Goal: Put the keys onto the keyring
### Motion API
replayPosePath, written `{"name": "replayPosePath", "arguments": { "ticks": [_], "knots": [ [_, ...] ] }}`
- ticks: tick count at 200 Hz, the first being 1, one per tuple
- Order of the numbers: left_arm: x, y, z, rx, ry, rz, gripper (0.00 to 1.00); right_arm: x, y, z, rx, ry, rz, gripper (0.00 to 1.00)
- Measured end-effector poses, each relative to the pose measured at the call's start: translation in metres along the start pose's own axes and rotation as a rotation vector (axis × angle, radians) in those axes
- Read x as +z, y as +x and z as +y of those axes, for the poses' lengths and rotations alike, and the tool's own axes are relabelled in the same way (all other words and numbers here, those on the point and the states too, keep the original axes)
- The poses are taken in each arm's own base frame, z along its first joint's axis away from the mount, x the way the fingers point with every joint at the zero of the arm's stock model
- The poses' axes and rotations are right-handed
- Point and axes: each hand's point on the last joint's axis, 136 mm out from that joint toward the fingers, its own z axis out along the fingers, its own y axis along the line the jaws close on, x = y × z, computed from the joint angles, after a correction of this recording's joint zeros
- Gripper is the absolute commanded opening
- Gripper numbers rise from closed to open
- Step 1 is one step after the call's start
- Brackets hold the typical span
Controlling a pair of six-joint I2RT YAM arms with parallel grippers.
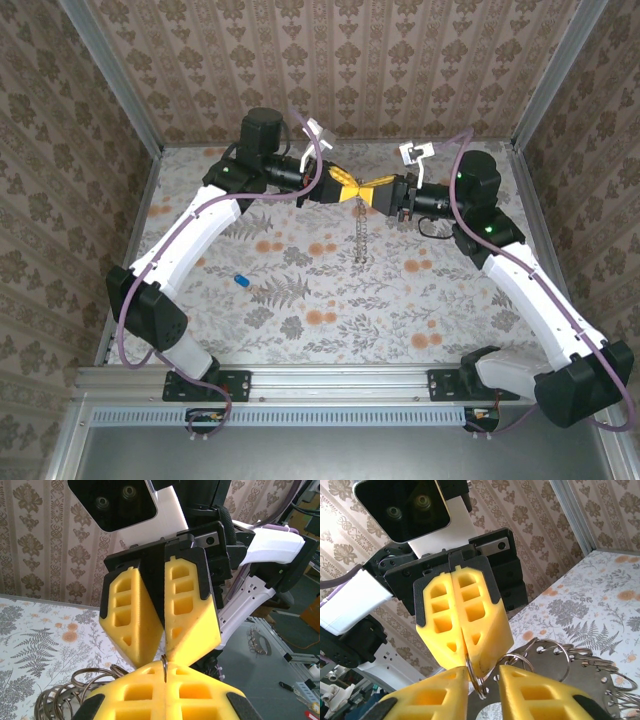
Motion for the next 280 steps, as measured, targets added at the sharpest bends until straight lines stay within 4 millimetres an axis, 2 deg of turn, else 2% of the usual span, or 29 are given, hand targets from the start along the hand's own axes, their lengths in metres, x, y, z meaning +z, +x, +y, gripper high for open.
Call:
{"name": "replayPosePath", "arguments": {
  "ticks": [20, 45, 60, 71, 102, 144, 169, 213, 259, 280],
  "knots": [
    [-0.001, 0.0, 0.001, 0.001, -0.005, -0.002, 0.0, 0.002, -0.002, 0.002, -0.006, -0.01, 0.002, 0.0],
    [-0.002, -0.002, 0.003, 0.005, -0.011, -0.005, 0.0, 0.003, -0.004, 0.003, -0.012, -0.016, 0.002, 0.0],
    [-0.002, -0.003, 0.005, 0.001, -0.023, -0.009, 0.11, 0.003, -0.004, 0.002, -0.014, -0.012, -0.001, 0.0],
    [-0.002, -0.004, 0.009, 0.001, -0.041, -0.017, 0.25, 0.003, -0.006, 0.001, -0.022, -0.003, -0.011, 0.0],
    [-0.011, 0.0, 0.028, -0.031, -0.136, -0.071, 0.36, 0.002, -0.008, -0.005, -0.025, 0.019, -0.029, 0.0],
    [-0.036, -0.01, 0.046, -0.074, -0.273, -0.189, 0.36, 0.0, -0.014, -0.011, -0.045, 0.03, -0.08, 0.0],
    [-0.039, -0.017, 0.047, -0.085, -0.283, -0.236, 0.31, -0.003, -0.021, -0.006, -0.07, 0.017, -0.123, 0.0],
    [-0.035, -0.028, 0.04, -0.095, -0.244, -0.29, 0.25, -0.006, -0.033, -0.002, -0.089, 0.005, -0.199, 0.0],
    [-0.017, -0.038, 0.018, -0.067, -0.151, -0.313, 0.24, -0.009, -0.041, -0.003, -0.084, 0.007, -0.26, 0.0],
    [-0.013, -0.038, 0.015, -0.069, -0.123, -0.325, 0.24, -0.01, -0.044, -0.004, -0.082, 0.012, -0.278, 0.0]
  ]
}}
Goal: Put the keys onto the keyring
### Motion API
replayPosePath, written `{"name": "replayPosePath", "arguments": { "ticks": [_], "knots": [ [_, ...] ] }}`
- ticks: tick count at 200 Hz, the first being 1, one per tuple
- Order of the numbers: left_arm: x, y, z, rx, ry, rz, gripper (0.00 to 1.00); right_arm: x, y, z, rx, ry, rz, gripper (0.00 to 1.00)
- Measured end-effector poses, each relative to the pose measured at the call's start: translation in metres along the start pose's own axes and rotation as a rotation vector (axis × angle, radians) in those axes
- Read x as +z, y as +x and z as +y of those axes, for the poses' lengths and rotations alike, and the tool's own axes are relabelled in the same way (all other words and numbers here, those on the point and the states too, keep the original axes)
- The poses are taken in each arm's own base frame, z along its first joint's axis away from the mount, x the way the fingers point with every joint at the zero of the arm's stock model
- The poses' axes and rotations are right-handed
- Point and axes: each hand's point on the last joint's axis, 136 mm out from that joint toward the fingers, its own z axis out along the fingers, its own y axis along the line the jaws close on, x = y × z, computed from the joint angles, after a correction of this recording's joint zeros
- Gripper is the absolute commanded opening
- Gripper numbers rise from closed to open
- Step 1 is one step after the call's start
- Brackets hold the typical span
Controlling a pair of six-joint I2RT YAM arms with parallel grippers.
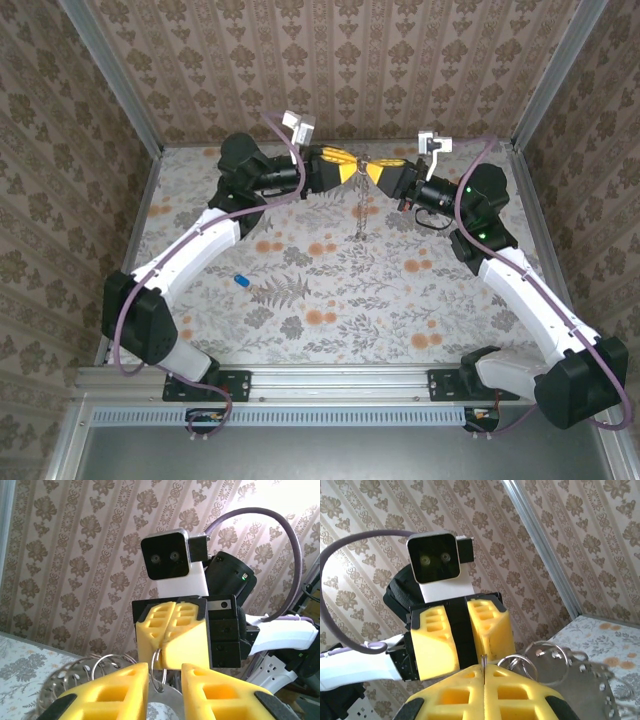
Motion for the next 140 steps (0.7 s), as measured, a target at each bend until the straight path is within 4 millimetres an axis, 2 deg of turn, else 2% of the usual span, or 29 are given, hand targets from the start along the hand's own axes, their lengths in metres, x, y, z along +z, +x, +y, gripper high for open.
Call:
{"name": "replayPosePath", "arguments": {
  "ticks": [48, 140],
  "knots": [
    [0.002, 0.007, 0.011, -0.057, 0.016, -0.019, 0.24, 0.0, -0.006, 0.001, 0.0, 0.002, -0.026, 0.0],
    [0.006, -0.001, 0.007, -0.085, 0.083, -0.076, 0.24, 0.002, -0.008, -0.001, 0.006, -0.003, -0.037, 0.0]
  ]
}}
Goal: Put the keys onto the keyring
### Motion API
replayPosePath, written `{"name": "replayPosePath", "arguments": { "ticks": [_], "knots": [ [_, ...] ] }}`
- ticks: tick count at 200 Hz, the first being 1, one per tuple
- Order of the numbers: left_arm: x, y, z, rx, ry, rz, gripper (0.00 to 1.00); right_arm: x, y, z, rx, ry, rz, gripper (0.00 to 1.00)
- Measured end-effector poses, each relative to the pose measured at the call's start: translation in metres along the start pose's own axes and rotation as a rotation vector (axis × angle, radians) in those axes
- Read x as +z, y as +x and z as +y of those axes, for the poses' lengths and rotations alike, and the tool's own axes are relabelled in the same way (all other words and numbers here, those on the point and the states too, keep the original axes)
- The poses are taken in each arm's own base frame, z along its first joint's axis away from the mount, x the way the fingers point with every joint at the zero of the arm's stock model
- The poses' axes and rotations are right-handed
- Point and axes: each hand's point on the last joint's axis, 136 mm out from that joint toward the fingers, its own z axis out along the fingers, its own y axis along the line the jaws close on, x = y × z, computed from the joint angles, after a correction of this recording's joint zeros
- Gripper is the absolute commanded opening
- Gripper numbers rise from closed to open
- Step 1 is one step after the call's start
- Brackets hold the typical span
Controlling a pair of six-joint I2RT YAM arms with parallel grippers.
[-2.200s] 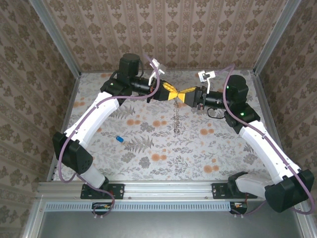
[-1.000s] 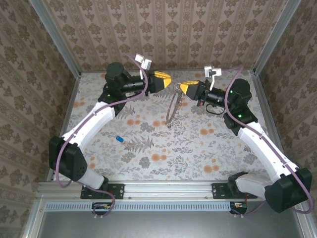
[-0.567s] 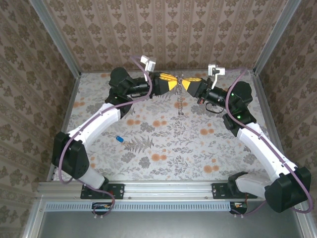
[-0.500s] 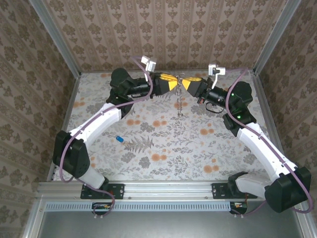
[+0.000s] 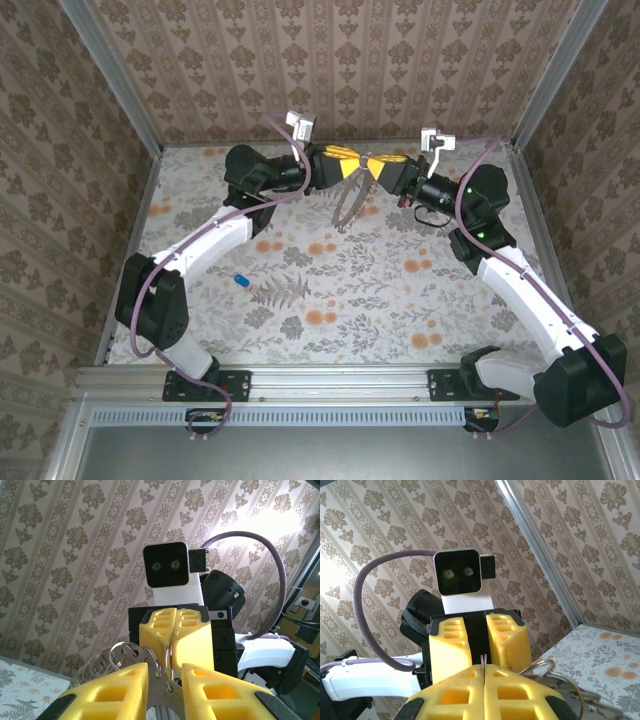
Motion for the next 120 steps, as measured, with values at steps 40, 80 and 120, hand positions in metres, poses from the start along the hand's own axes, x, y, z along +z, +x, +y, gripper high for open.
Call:
{"name": "replayPosePath", "arguments": {
  "ticks": [40, 80, 120],
  "knots": [
    [0.003, 0.0034, 0.002, -0.025, 0.017, -0.003, 0.22, 0.0014, 0.0001, -0.004, 0.013, 0.008, -0.005, 0.0],
    [0.0047, 0.0036, -0.0005, -0.033, 0.027, -0.005, 0.11, 0.0015, -0.0014, -0.0043, 0.01, 0.01, -0.013, 0.0],
    [0.0046, 0.0036, 0.0003, -0.039, 0.028, -0.007, 0.07, 0.0015, -0.0022, -0.004, 0.007, 0.01, -0.016, 0.0]
  ]
}}
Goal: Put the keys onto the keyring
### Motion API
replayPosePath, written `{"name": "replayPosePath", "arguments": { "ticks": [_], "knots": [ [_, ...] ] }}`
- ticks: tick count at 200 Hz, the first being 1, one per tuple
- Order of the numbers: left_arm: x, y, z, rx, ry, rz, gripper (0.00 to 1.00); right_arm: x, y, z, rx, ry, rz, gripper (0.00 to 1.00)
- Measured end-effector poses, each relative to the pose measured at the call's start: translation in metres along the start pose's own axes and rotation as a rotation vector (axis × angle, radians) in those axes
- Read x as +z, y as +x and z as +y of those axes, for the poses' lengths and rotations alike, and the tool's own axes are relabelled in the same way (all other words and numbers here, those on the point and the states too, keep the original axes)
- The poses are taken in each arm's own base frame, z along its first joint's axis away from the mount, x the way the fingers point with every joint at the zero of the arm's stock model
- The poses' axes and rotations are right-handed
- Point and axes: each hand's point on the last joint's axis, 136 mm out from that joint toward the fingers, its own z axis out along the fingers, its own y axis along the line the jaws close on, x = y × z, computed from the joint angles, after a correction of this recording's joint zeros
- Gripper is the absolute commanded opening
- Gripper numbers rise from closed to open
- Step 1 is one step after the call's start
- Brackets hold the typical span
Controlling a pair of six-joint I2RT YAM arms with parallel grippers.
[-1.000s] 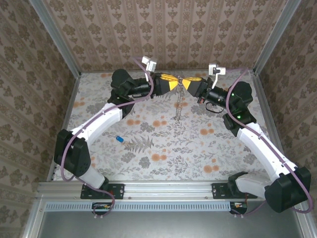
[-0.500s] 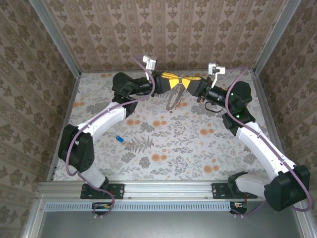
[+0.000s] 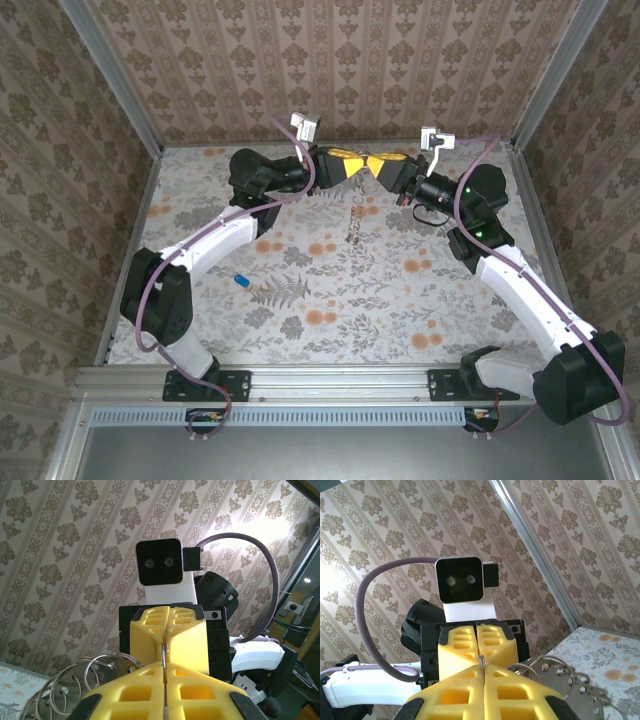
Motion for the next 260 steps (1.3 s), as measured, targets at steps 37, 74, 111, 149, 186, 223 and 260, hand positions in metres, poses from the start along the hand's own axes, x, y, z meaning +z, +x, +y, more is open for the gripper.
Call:
{"name": "replayPosePath", "arguments": {
  "ticks": [37, 74, 111, 149, 186, 223, 260],
  "knots": [
    [0.0, 0.0, 0.001, 0.001, 0.0, -0.002, 0.07, 0.0, 0.0, 0.0, -0.001, -0.001, -0.001, 0.0],
    [0.001, 0.003, 0.004, 0.001, 0.002, -0.002, 0.07, -0.001, 0.002, -0.002, 0.004, 0.004, 0.002, 0.0],
    [0.002, 0.003, 0.007, 0.0, 0.0, -0.008, 0.08, -0.001, 0.003, -0.005, 0.008, 0.012, 0.0, 0.0],
    [0.002, 0.003, 0.008, -0.002, 0.002, -0.013, 0.06, -0.001, 0.003, -0.006, 0.009, 0.017, -0.001, 0.0],
    [0.003, 0.003, 0.009, -0.011, -0.001, -0.018, 0.0, -0.002, 0.002, -0.008, 0.01, 0.026, -0.008, 0.0],
    [0.003, 0.004, 0.012, -0.013, -0.003, -0.024, 0.0, -0.002, 0.002, -0.01, 0.011, 0.033, -0.011, 0.0],
    [0.004, 0.005, 0.013, -0.01, -0.003, -0.024, 0.0, -0.003, 0.003, -0.012, 0.014, 0.04, -0.012, 0.0]
  ]
}}
